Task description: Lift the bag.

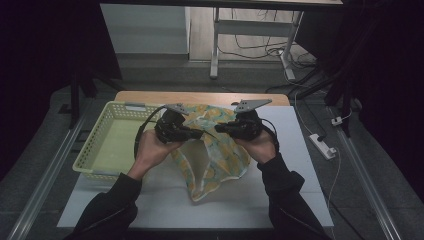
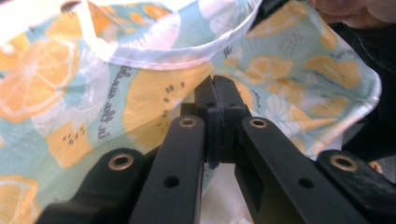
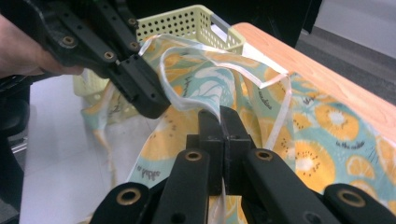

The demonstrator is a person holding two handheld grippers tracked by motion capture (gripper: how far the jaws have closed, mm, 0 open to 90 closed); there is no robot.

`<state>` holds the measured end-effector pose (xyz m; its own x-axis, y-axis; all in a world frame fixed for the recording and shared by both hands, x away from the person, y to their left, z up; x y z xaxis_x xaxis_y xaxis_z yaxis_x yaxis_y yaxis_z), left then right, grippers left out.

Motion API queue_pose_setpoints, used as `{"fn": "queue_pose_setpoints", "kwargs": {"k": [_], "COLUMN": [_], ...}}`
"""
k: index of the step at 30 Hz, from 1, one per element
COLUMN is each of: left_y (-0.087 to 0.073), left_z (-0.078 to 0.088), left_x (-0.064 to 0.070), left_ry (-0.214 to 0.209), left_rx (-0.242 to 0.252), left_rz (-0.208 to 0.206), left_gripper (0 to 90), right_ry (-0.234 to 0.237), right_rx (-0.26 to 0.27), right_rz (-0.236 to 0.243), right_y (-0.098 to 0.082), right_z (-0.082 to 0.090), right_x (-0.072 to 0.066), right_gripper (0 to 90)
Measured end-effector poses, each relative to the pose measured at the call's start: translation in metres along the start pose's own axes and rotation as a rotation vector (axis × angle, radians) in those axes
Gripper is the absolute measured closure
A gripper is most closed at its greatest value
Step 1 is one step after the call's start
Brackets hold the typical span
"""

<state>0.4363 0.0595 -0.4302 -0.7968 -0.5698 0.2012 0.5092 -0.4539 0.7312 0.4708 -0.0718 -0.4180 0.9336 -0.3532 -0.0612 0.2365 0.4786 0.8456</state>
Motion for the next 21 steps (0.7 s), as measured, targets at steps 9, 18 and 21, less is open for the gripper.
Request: {"fn": "queue_pose_setpoints", "kwargs": {"k": [9, 18, 21], "left_y": [0.03, 0.056, 0.064], "left_z": [0.021, 0.037, 0.043], "left_x": [0.002, 0.002, 0.002], "left_ry": [0.04, 0.053, 0.051], "left_rx": [0.06, 0.107, 0.12], "left_rz": [-0.039, -0.054, -0.059], "left_gripper": [89.7, 89.7, 89.7], "right_ry": [0.001, 0.012, 0.004], "right_rx": [0.024, 0.048, 0.05], "right_rz": [0.019, 0.029, 0.038], "right_y": [0.023, 0.043, 0.051], "right_z": [0.011, 0.023, 0.028], "right_x": [-0.001, -0.001, -0.001], "right_gripper": [89.4, 89.5, 89.5]}}
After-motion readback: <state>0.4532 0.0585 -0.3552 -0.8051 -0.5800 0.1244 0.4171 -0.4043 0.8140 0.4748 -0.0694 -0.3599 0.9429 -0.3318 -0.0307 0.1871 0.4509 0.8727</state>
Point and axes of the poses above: each handheld gripper's, and its own axes: z roughly backward along the jaws, y roughly out of its top, x roughly to its right, the point moved 8 cm from there along -z, roughly forward along the jaws, and after that the axes turned 1 degree about -x, right-handed, at the moved point
